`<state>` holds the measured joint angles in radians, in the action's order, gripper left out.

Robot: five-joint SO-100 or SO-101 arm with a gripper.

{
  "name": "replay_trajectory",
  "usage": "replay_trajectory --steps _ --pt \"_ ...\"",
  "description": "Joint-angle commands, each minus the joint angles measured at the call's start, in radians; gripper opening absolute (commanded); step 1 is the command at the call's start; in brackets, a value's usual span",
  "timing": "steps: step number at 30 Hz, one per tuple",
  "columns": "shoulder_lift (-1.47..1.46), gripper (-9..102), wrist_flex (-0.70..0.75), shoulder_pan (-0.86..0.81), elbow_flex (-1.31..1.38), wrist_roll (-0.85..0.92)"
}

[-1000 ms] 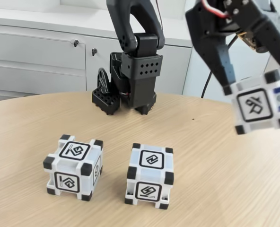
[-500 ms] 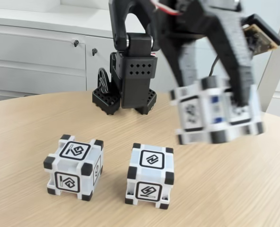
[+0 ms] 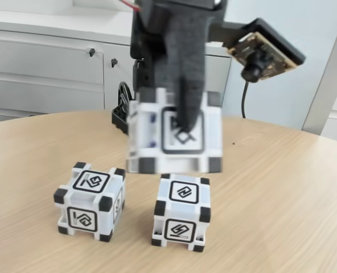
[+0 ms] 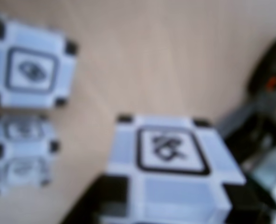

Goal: Stack cubes from left to right.

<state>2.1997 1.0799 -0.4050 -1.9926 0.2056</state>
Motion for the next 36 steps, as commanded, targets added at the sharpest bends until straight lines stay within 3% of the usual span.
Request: replay_trajectory --steps 1,12,31,36 --pt "0.015 15 0.0 -0.037 0.003 0.026" --pt "0.02 15 0.0 -0.078 -0.155 0.152" --pt "0.038 15 0.003 -0.109 -0.156 0.233" --pt "0.038 15 0.118 -0.173 -0.143 0.31"
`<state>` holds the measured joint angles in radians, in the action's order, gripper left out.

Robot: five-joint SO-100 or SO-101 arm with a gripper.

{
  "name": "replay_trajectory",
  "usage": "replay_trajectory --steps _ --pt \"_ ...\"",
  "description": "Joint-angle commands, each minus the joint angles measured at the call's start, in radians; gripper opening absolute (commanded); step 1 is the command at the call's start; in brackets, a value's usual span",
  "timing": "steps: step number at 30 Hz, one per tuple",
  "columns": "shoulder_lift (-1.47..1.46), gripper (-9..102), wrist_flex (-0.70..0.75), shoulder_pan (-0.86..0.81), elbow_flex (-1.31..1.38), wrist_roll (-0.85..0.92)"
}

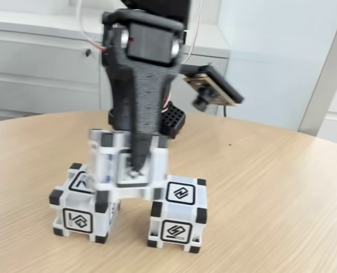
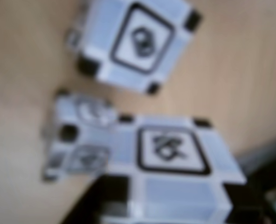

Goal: Stack cubes from left to right.

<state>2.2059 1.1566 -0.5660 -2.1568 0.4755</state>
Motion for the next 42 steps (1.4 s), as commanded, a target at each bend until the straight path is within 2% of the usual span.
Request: replay_trajectory --steps 1,5,8,27,34,42 --pt "0.032 15 0.077 -0.012 0.021 0.055" --pt "0.032 15 0.181 -0.012 0.025 0.098" --pt "0.032 15 0.204 -0.012 0.025 0.121" --pt "0.161 16 0.206 -0.018 0.048 0.052" --pt "0.144 16 0.206 -0.12 0.13 0.061" --pt "0.141 16 0.193 -0.127 0.121 0.087"
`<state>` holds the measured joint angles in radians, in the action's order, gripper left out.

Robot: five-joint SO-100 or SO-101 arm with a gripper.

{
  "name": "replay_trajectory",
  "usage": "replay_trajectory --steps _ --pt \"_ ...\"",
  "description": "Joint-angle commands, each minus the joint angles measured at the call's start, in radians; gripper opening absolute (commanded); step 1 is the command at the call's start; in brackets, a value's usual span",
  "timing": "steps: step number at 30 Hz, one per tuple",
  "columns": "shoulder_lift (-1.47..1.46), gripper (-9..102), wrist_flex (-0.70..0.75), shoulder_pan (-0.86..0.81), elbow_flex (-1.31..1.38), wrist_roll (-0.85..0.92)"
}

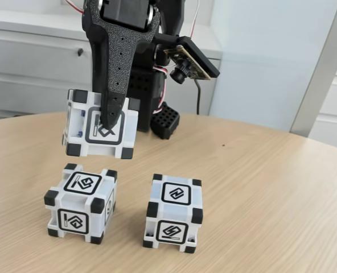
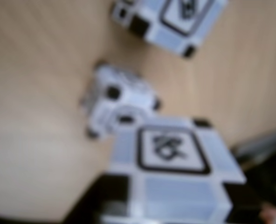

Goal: Stack cubes from left to right.

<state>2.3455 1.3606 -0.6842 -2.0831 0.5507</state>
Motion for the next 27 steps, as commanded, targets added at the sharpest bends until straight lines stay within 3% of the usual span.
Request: replay_trajectory --steps 1,27 --pt "0.002 16 -0.015 -0.009 0.046 0.011" --pt "-0.005 16 -0.017 -0.075 0.043 0.034"
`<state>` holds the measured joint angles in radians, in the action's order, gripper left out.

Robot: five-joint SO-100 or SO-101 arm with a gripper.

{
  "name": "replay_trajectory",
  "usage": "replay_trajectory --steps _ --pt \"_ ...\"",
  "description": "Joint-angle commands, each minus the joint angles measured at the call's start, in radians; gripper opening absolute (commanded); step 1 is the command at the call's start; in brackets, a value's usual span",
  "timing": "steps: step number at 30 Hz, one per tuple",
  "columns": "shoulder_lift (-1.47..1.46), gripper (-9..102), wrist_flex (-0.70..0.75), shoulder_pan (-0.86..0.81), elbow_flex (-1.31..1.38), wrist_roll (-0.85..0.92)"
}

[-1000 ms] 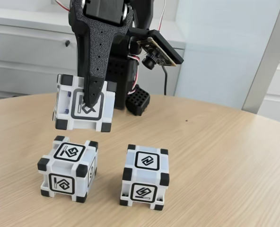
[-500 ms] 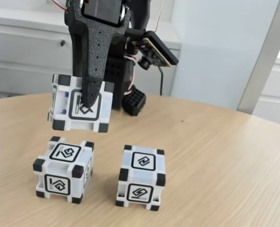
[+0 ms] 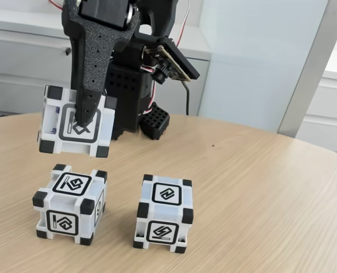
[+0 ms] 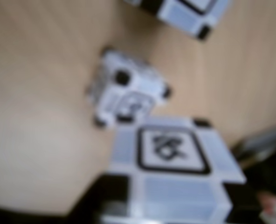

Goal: Stack cubes from left to right.

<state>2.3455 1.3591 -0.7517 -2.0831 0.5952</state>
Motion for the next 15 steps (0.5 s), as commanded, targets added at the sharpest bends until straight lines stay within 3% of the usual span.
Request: replay_trajectory --steps 1,15 --pt "-0.005 16 -0.015 -0.008 0.041 -0.014" --pt "-0.176 16 -0.015 -0.005 0.044 -0.021"
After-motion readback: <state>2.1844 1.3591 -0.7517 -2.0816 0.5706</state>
